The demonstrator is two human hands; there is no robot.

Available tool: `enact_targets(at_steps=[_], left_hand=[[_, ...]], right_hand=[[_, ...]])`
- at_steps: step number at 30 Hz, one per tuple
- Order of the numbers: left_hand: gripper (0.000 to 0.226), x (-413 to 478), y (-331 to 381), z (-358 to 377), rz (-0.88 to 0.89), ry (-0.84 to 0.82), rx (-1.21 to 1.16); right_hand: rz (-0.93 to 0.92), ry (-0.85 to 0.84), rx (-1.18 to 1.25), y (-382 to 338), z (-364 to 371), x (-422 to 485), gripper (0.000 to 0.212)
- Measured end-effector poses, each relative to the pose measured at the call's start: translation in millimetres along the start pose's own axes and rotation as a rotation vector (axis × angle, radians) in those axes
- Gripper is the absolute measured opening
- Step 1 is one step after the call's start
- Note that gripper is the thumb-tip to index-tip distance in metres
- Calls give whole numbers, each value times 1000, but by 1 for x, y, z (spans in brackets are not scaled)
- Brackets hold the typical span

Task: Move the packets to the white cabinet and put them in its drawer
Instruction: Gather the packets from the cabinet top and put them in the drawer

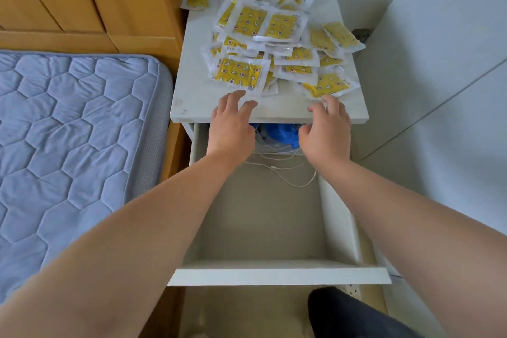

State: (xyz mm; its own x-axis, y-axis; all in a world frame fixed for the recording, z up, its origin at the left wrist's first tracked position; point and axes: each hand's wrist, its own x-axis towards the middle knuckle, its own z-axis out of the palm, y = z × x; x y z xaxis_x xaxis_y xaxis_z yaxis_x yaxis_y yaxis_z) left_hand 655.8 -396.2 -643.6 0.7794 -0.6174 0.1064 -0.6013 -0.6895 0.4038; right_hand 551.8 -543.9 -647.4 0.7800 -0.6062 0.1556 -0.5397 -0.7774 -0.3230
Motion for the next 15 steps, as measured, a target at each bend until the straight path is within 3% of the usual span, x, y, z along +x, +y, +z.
enact_targets(at_steps=[5,8,12,15], left_hand=[[46,52,-7,14,104,206,63],[44,78,-12,18,139,231,145],[54,102,-17,26,24,180,167],[60,110,-20,35,-86,118,101]], right_hand=[[-23,242,151,-14,10,46,28],[-85,352,183,-17,6,76,26],[-162,202,62,-24,1,119,48],[-211,81,0,-34,5,146,52]])
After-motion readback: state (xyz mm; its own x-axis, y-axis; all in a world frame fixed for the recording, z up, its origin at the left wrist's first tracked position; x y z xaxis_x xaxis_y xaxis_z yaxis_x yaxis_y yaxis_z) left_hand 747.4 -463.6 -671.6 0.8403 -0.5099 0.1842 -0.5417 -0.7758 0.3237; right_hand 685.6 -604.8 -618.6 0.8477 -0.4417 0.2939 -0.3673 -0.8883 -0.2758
